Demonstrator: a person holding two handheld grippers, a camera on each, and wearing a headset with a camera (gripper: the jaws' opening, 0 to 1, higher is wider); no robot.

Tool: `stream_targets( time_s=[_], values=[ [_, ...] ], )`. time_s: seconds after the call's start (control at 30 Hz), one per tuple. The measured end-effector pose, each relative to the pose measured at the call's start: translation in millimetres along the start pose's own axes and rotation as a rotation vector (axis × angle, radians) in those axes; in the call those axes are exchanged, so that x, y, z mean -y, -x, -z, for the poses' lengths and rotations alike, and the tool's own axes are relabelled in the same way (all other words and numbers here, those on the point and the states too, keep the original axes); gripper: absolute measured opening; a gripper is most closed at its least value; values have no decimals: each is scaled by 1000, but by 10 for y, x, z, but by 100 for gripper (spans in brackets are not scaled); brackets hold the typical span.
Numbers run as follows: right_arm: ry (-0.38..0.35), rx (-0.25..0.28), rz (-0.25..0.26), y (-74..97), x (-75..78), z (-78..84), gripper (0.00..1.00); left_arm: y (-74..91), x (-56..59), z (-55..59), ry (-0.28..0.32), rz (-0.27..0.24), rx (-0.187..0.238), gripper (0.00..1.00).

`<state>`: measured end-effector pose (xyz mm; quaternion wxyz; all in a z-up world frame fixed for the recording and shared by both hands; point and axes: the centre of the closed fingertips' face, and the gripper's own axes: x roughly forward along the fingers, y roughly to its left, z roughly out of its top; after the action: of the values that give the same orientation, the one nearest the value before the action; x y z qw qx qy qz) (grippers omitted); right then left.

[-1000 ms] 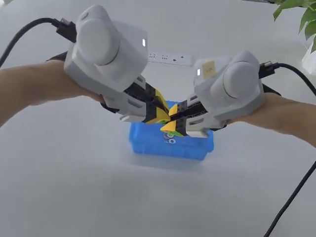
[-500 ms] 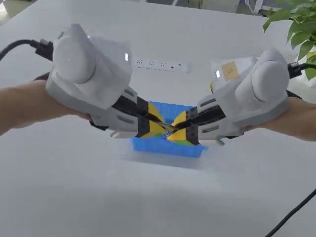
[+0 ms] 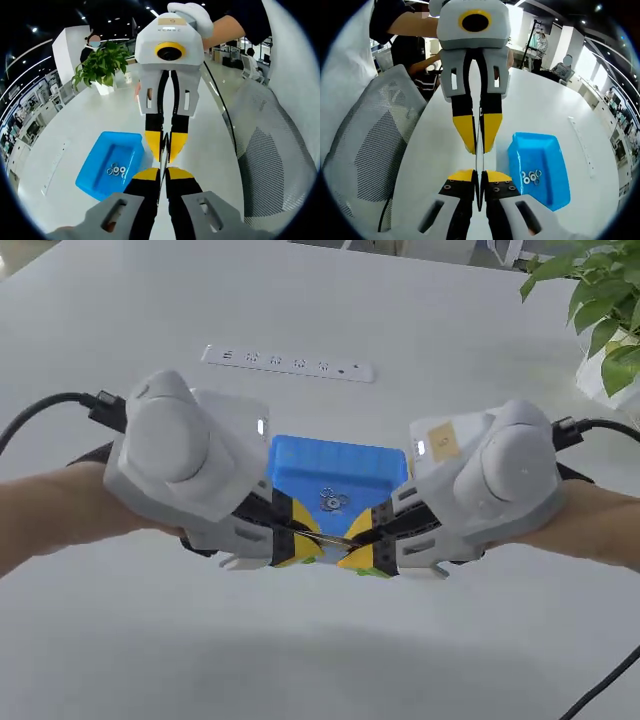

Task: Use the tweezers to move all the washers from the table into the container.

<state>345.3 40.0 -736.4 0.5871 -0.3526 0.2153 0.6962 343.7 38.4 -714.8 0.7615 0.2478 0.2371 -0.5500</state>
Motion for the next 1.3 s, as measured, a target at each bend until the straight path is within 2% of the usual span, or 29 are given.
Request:
stream_targets(
  time_s=[0.07,0.17,0.2,0.27,0.3,0.4,0.7,0.8,0.87,0.97,1.03,1.3],
  values=[
    [-18,-12,-5,-81,-6,80,8,-87,7,103,23,3,-7,8],
    [-39,-37,-33,-215,-68,201,8,-243,59,317,28,32,-55,8],
    [-40,-48,-40,-261,-82,248,8,-276,69,353,31,37,-59,8],
    [-46,-67,-51,-331,-97,338,8,-354,94,427,94,56,-58,8],
    [-52,-67,-50,-352,-92,361,8,-380,68,451,81,50,-60,8],
    [-73,-80,-47,-404,-78,436,8,-457,46,521,100,56,-65,8],
    [-93,-68,-40,-431,-45,494,8,-533,21,596,104,59,-74,9],
    [-100,-67,-43,-454,-55,507,9,-561,36,642,86,57,-91,9],
    [-92,-75,-47,-477,-80,520,9,-574,51,694,57,57,-118,9],
    [-73,-95,-48,-490,-107,563,9,-588,84,688,69,63,-112,9],
    [-95,-80,-42,-478,-96,551,9,-591,75,688,69,56,-107,9],
    [-84,-91,-34,-469,-106,557,11,-597,67,688,75,51,-111,12]
  ],
)
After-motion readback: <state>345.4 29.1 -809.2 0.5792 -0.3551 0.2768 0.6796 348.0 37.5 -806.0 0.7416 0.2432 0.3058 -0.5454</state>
